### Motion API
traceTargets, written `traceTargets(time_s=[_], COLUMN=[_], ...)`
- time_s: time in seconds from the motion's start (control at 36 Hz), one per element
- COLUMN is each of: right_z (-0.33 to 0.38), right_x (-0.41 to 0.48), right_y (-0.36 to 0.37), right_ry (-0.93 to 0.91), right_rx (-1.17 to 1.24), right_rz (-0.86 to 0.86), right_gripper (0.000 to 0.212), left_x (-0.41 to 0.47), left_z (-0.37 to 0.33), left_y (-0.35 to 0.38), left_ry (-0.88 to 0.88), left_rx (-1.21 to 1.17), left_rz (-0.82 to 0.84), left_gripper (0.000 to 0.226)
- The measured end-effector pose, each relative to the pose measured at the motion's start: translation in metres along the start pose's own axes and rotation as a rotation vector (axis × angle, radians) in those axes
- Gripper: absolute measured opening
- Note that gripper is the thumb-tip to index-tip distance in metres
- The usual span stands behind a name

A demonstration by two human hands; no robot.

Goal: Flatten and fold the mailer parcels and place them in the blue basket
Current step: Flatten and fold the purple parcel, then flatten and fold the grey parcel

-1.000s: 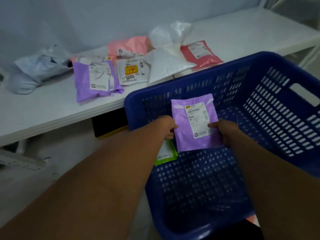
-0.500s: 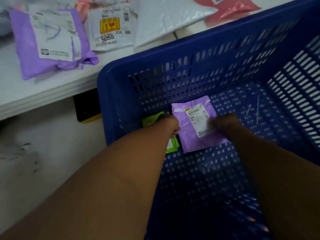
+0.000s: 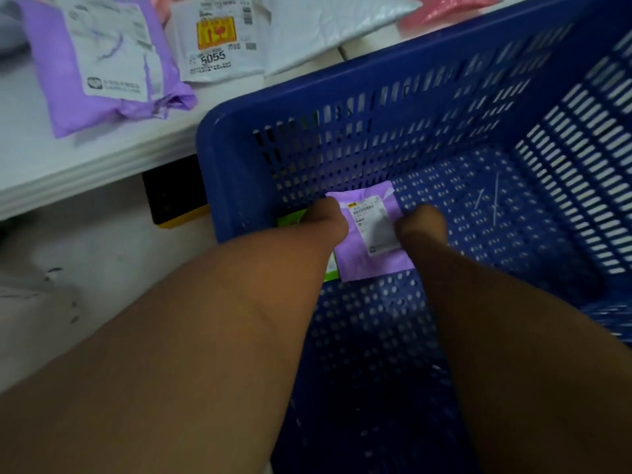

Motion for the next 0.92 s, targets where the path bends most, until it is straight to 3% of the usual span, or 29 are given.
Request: traceTargets(time_s=[0.11,0.25,0.44,0.53,0.61,0.69,0.92], right_z=[0.054,0.107,0.172,0.199,0.227,0.259,0.338], right_x=[-0.039,-0.077,-0.14,-0.174,-0.208,-0.238,-0.309], right_y=[-0.006,-0.031,-0.104,-0.13,-0.148,-0.153,-0.124], right_ry=[-0.114,-0.195,-0.362,-0.414,-0.472,-0.559,-0.726], right_rx=[0.032,0.024,-0.037,-0.074,-0.076,-0.072,-0.073], right_rz=[-0.011,-0.089,-0.192,-0.235,-0.27,-0.278,-0.225], right_gripper=[0.028,0.024,0.018,0.012,0.013,0.012,0.014], left_x=[-0.031,-0.074,-0.149,-0.179,-0.21,-0.231,-0.254], left_z=[-0.021,-0.035,-0.022,-0.001,0.023,0.055,0.169], left_y=[-0.053,-0.106,-0.195,-0.231,-0.266,-0.297,-0.382], left_ry=[0.191,0.41,0.566,0.568,0.565,0.537,0.252], left_rx=[0.136,0.213,0.19,0.195,0.227,0.234,-0.241], left_rz=[-0.082,-0.11,-0.268,-0.351,-0.42,-0.483,-0.613], left_gripper=[0.03,0.026,0.005,0.019,0.004,0.007,0.019])
Point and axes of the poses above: each hand's wrist, its own x-axis towards the middle knuckle, its own y-axis out of the palm, z = x × y, the point moved 8 cm from there along x, towards the middle knuckle, and after that the axes turned 1 degree about -y, right-handed, at the moved point
